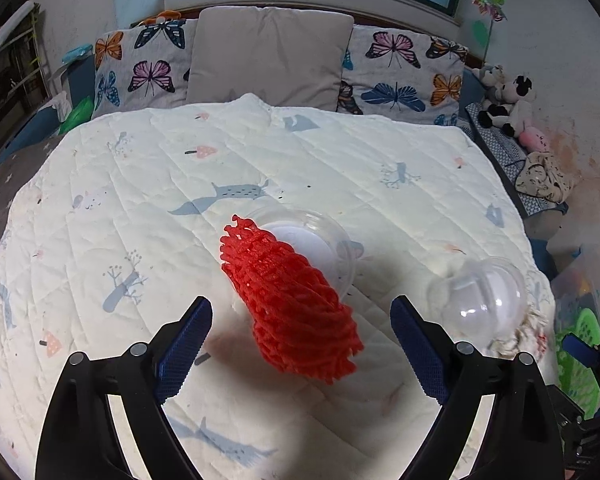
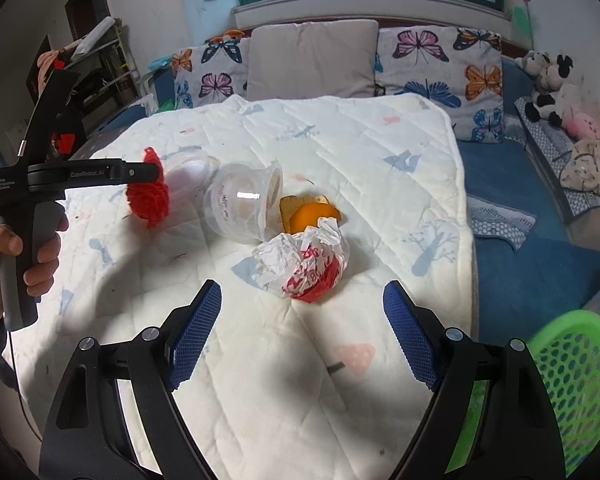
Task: Collect trash
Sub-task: 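Grasp the red mesh net with the left gripper while the right grasps the white-and-red plastic bag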
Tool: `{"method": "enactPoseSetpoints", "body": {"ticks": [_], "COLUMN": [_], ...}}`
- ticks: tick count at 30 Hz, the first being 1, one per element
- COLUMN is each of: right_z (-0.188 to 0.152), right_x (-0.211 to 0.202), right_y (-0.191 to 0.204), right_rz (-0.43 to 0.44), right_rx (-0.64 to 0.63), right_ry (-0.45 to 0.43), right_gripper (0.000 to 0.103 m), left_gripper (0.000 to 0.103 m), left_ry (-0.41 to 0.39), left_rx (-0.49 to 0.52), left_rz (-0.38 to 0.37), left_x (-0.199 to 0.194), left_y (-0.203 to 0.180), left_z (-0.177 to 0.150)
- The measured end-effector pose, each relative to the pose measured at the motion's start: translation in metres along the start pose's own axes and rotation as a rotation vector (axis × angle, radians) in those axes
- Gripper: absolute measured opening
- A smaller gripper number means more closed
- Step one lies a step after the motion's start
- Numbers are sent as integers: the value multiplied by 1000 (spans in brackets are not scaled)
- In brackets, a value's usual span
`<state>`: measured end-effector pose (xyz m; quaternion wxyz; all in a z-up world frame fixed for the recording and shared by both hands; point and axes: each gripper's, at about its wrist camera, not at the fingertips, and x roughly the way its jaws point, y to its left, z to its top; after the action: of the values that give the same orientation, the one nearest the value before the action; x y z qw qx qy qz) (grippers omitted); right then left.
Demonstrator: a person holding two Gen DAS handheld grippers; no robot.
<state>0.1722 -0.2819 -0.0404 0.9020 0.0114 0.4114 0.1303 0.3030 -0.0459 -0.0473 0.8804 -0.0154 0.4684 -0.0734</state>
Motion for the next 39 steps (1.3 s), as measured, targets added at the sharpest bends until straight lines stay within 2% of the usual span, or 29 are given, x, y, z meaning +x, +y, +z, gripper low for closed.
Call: {"method": "enactPoseSetpoints", "body": {"ticks": [12, 16, 18, 21, 29, 39], "right_z": [8, 10, 10, 9, 2, -14], "right_x": [34, 40, 43, 45, 33, 4], "right_y": [-5, -5, -4, -5, -4, -5], "right_rz": [8, 8, 5, 16, 12, 4], "right_rx": [16, 19, 18, 25, 25, 30], "right_ry": [30, 31, 35, 39, 15, -9], "right_gripper": [83, 81, 67, 62, 57, 56], "left_gripper": [87, 75, 72, 66, 50, 40], "left_ry": [22, 36, 38, 35, 29, 4], "left_rx": [5, -4, -4, 4, -3, -9], "left_rz": [-11, -32, -31, -28, -47, -90], "left_x": [24, 28, 30, 30, 24, 6], "left_y": [2, 3, 4, 5, 9, 15], "left_z": [3, 2, 1, 0, -2, -8]}}
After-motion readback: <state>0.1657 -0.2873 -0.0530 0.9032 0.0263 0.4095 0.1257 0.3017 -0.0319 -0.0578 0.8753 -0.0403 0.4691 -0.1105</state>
